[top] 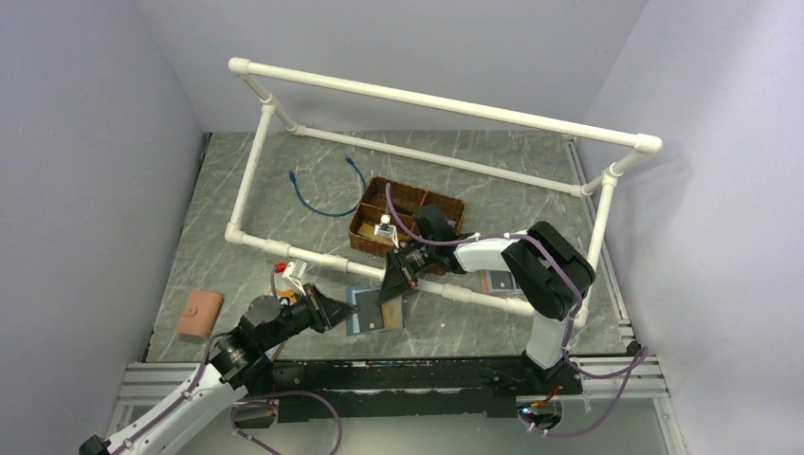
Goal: Take the credit cards out of the card holder
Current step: Remove the credit card from the card holder.
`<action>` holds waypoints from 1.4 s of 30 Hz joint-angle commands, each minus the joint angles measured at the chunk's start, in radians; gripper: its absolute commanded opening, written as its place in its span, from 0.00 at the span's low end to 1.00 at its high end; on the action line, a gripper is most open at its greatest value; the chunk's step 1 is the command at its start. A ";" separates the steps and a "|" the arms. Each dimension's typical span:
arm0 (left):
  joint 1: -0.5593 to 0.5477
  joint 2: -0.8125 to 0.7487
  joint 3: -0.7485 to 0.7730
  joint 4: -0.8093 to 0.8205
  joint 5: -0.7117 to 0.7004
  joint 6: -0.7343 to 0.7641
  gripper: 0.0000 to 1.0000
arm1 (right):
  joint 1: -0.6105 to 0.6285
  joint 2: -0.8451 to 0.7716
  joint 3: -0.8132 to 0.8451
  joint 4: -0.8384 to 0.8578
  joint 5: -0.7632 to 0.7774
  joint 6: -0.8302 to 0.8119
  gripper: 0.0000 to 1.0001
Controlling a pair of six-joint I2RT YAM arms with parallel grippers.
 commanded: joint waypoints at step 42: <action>0.007 -0.147 0.036 -0.377 -0.175 -0.070 0.00 | -0.075 0.026 0.012 -0.083 0.051 -0.115 0.00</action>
